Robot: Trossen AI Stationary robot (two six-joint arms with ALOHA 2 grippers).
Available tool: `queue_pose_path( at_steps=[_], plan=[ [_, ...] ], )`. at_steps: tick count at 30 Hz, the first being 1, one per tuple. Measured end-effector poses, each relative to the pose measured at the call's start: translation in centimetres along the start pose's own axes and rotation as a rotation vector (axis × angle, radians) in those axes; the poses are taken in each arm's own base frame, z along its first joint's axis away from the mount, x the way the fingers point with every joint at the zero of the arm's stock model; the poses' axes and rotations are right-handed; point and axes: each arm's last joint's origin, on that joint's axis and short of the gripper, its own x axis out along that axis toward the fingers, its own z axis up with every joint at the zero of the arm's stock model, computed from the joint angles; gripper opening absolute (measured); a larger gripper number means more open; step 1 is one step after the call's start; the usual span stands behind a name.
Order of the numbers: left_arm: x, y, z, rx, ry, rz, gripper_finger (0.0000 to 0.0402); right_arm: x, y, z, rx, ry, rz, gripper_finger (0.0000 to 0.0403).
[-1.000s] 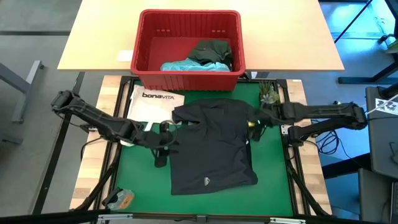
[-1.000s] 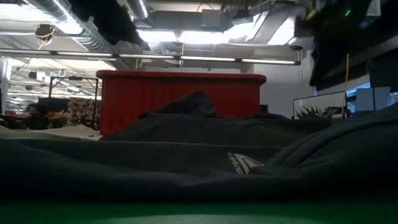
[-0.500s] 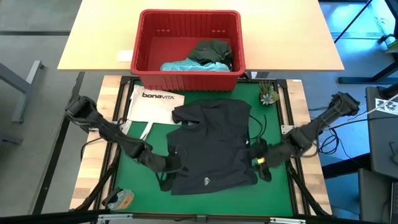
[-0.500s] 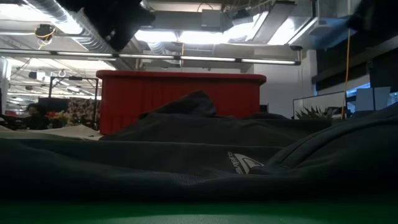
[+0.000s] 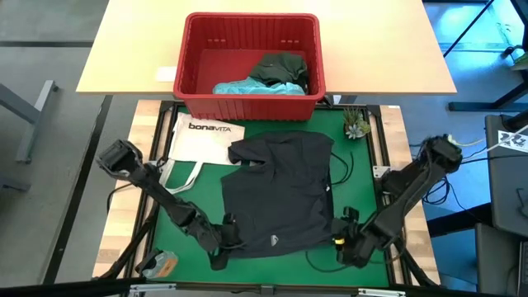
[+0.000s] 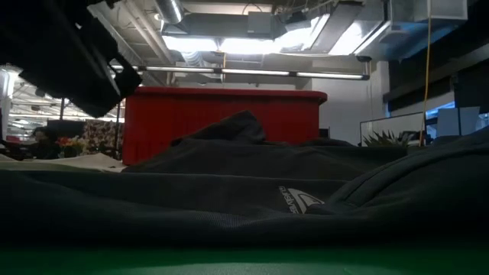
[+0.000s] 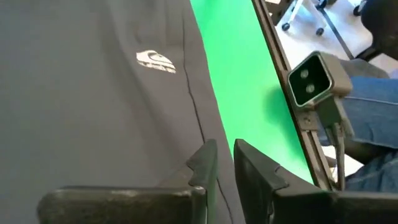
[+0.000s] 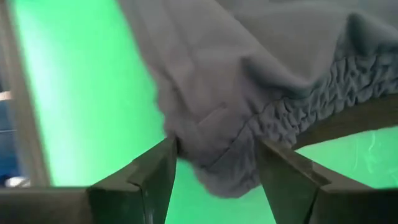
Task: Fold Laundry from Bin
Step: Fold the black shorts from the red laundry bin
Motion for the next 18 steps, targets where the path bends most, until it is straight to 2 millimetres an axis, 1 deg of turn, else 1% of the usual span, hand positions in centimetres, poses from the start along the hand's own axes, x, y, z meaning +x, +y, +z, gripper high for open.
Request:
queue_pose_path(
  at_steps=[4, 8, 13, 18],
  plan=[
    [1.2, 0.1, -1.5, -0.011, 0.050, 0.021, 0.0044, 2.2, 0.4, -0.5, -0.010, 0.044, -0.061, 0.0216],
    [2.0, 0.2, -2.6, -0.052, 0.103, 0.017, 0.0044, 4.3, 1.1, -1.1, -0.044, 0.140, -0.042, 0.0216],
    [2.0, 0.0, -3.1, -0.090, 0.161, -0.029, 0.0043, 5.5, 1.5, -1.6, -0.052, 0.227, -0.034, 0.0216],
    [1.8, -0.5, -3.6, -0.106, 0.205, -0.073, 0.0043, 5.3, 1.6, -1.6, -0.049, 0.272, -0.003, 0.0216]
  ],
)
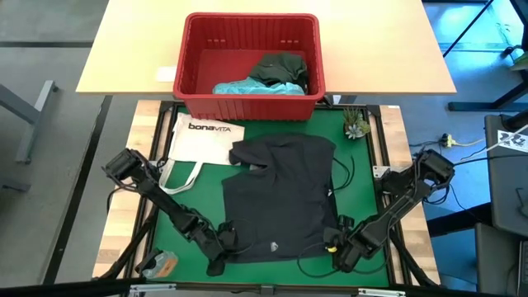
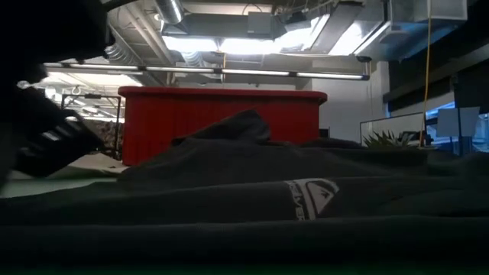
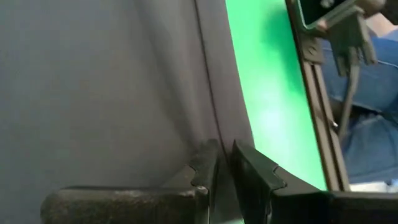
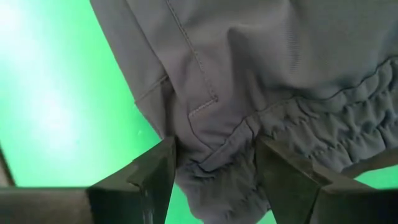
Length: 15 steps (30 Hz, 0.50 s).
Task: Fold Laundry from Bin
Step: Fold the black shorts from the red laundry bin
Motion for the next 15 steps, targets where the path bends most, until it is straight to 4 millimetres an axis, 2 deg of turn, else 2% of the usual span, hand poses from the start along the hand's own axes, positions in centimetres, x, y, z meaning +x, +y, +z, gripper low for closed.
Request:
queue_pose_path(
  at_steps=[8, 12, 15],
  plan=[
    [-0.1, -0.8, -0.8, -0.059, 0.068, -0.069, 0.0043, -0.6, 0.3, -0.5, 0.000, 0.182, 0.121, 0.0216],
    [-0.2, -1.1, -0.7, -0.060, 0.066, -0.101, 0.0043, -1.0, 0.3, -0.7, -0.004, 0.202, 0.136, 0.0216],
    [-0.9, -1.5, 0.1, -0.068, 0.040, -0.149, 0.0043, -1.8, 0.4, -0.6, -0.022, 0.187, 0.148, 0.0216]
  ],
)
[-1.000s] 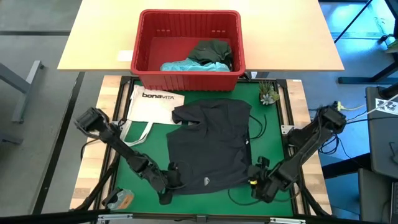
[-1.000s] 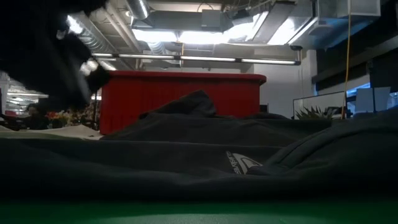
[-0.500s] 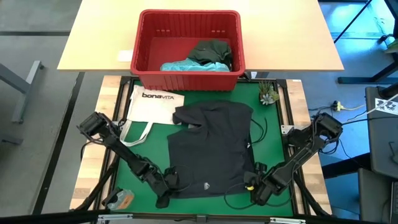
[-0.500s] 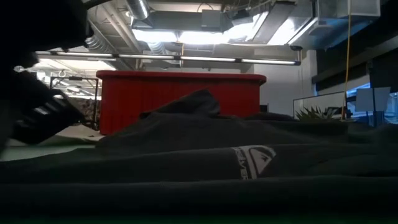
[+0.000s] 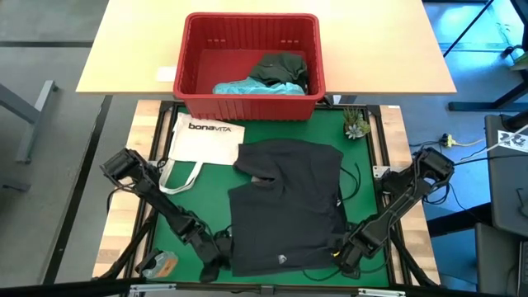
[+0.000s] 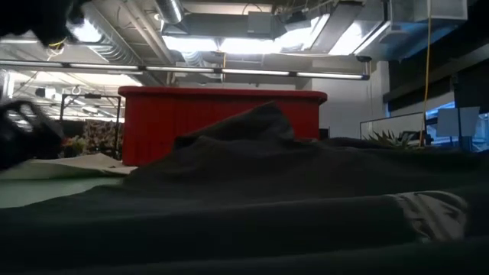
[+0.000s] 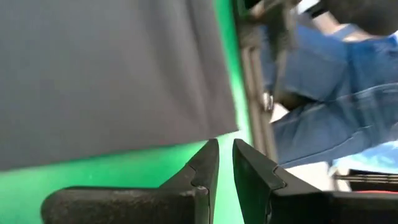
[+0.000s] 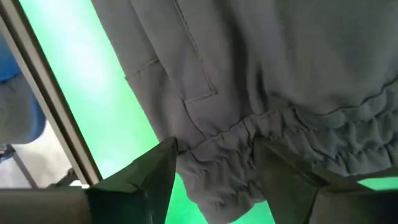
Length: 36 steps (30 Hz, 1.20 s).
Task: Fold Laundry from Bin
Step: Fold the black shorts from the red laundry bin
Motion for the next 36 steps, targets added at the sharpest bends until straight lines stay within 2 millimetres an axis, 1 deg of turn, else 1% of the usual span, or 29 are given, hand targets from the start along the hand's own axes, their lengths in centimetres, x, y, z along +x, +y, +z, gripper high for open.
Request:
queue_pose_path(
  at_steps=[2, 5, 8, 12, 15, 20, 23, 25, 27, 29, 31, 36],
  plan=[
    [-0.7, -0.3, 0.7, -0.006, -0.020, -0.019, 0.0043, -0.9, 0.4, 0.1, -0.006, -0.028, -0.007, 0.0216],
    [-1.7, -0.5, 1.7, -0.003, -0.060, -0.031, 0.0043, -3.2, 1.3, 0.2, -0.026, -0.090, -0.002, 0.0216],
    [-3.1, -0.7, 2.9, 0.033, -0.109, -0.042, 0.0043, -4.9, 1.9, 0.3, -0.042, -0.122, -0.044, 0.0216],
    [-4.7, -0.3, 4.5, 0.062, -0.175, -0.006, 0.0043, -7.1, 2.9, 0.6, -0.090, -0.192, -0.080, 0.0216],
    [-6.1, 0.4, 5.9, 0.082, -0.238, 0.046, 0.0043, -8.1, 3.4, 0.9, -0.127, -0.295, -0.119, 0.0216],
    [-8.2, 2.9, 7.7, 0.103, -0.321, 0.272, 0.0043, -8.7, 3.4, 1.5, -0.151, -0.466, -0.211, 0.0216],
    [-9.3, 5.0, 8.7, 0.069, -0.359, 0.440, 0.0043, -8.8, 3.4, 1.6, -0.158, -0.494, -0.231, 0.0216],
    [-9.8, 6.6, 9.1, 0.039, -0.347, 0.540, 0.0043, -8.8, 3.4, 1.6, -0.158, -0.495, -0.231, 0.0216],
    [-10.4, 8.1, 9.5, 0.002, -0.335, 0.603, 0.0043, -8.8, 3.4, 1.6, -0.158, -0.495, -0.231, 0.0216],
    [-10.9, 9.5, 9.8, -0.035, -0.300, 0.637, 0.0045, -8.8, 3.4, 1.6, -0.159, -0.495, -0.229, 0.0216],
    [-11.3, 10.7, 10.1, -0.072, -0.270, 0.626, 0.0054, -8.8, 3.4, 1.6, -0.159, -0.496, -0.227, 0.0216],
    [-12.1, 12.6, 10.9, -0.150, -0.212, 0.505, 0.0103, -8.8, 3.5, 1.6, -0.174, -0.497, -0.228, 0.0216]
  ],
)
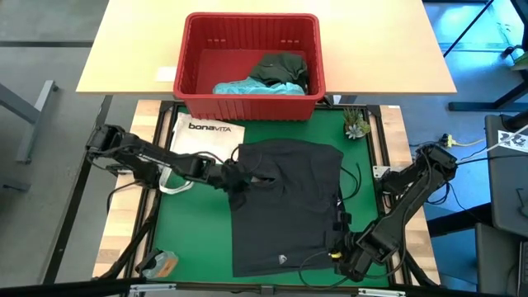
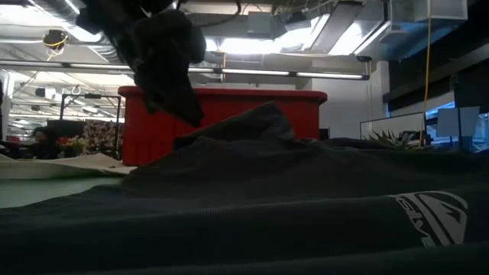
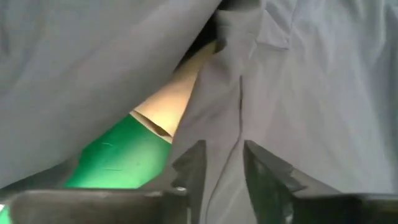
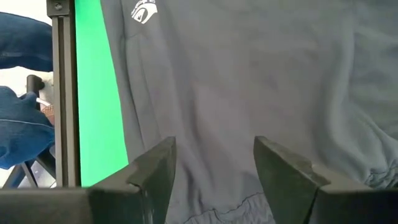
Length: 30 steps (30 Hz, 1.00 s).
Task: Fold Laundry from Bin
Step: Fold the black shorts from the red laundry bin
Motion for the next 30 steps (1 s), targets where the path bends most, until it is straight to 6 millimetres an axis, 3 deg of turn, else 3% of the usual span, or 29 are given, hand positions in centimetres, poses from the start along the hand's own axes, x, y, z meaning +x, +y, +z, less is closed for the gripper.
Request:
queue_pose_path(
  at_steps=[6, 11, 16, 22, 30],
  plan=[
    [0.1, 1.3, 0.1, -0.029, 0.045, 0.043, 0.0171, 0.0, 0.0, 0.0, 0.000, -0.003, 0.004, 0.0216],
    [-0.1, 2.0, -1.1, -0.069, 0.216, 0.035, 0.0212, 0.0, 0.0, 0.0, 0.000, -0.004, 0.004, 0.0216],
    [-0.5, 3.0, -2.2, -0.124, 0.319, 0.160, 0.0217, 0.0, 0.0, 0.0, -0.004, -0.004, 0.004, 0.0216],
    [-0.5, 4.4, -1.7, -0.084, 0.236, 0.347, 0.0210, 0.0, 0.0, 0.1, -0.024, -0.011, -0.001, 0.0216],
    [0.9, 5.6, -1.4, -0.017, 0.249, 0.385, 0.0209, -0.1, 0.0, 0.1, -0.022, -0.014, 0.002, 0.0216]
  ],
)
